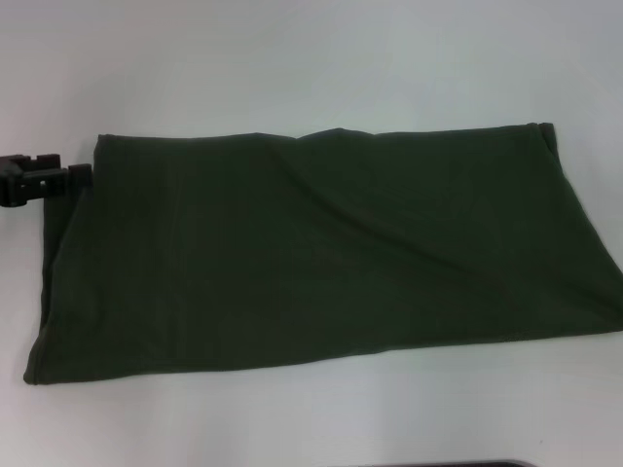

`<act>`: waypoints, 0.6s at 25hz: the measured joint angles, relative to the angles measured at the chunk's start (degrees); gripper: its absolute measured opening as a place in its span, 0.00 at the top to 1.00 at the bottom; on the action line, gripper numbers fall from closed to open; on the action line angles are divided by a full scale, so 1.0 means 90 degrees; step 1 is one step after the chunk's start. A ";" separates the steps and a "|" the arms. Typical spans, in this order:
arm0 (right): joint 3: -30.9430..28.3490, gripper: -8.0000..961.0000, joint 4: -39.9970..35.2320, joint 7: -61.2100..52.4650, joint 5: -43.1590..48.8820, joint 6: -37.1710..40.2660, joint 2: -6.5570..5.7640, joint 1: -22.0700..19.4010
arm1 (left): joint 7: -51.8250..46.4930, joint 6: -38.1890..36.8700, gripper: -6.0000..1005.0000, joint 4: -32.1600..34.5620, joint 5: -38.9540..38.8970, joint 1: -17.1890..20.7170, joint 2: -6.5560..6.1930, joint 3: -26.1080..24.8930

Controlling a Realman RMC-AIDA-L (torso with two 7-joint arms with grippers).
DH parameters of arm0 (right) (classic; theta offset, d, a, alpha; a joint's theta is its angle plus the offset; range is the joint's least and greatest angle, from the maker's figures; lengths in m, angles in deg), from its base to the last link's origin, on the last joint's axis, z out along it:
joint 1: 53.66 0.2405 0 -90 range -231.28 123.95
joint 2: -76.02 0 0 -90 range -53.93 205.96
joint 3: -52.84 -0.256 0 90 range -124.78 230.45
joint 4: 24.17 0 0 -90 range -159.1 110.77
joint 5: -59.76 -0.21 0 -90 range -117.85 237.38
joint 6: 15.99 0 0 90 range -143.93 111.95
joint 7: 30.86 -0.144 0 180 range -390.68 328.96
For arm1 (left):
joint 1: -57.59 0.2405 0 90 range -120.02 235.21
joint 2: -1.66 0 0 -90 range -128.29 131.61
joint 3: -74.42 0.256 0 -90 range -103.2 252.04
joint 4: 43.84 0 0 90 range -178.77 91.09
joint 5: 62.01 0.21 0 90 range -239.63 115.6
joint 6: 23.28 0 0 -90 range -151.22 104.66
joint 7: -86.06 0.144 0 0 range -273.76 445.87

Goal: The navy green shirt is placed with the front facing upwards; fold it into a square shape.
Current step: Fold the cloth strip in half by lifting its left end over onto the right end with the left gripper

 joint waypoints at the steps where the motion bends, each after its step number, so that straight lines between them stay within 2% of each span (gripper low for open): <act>1: 0.0016 0.27 -0.0003 -0.0033 0.0002 -0.0069 -0.0007 0.0037 | -0.0002 0.0018 0.36 -0.0002 -0.0011 -0.0006 0.0009 -0.0010; 2: 0.0045 0.27 -0.0005 -0.0078 0.0003 -0.0150 -0.0016 0.0068 | -0.0003 0.0060 0.36 -0.0011 -0.0038 -0.0011 0.0026 -0.0026; 7: 0.0364 0.11 -0.0007 -0.0306 0.0005 -0.0706 -0.0003 0.0209 | -0.0003 0.0325 0.36 -0.0014 -0.0239 0.0020 0.0090 -0.0001; 15: 0.0810 0.11 0.0064 -0.0418 0.0016 -0.1281 0.0046 0.0430 | -0.0086 0.0746 0.37 0.0031 -0.0249 -0.0071 0.0188 0.0007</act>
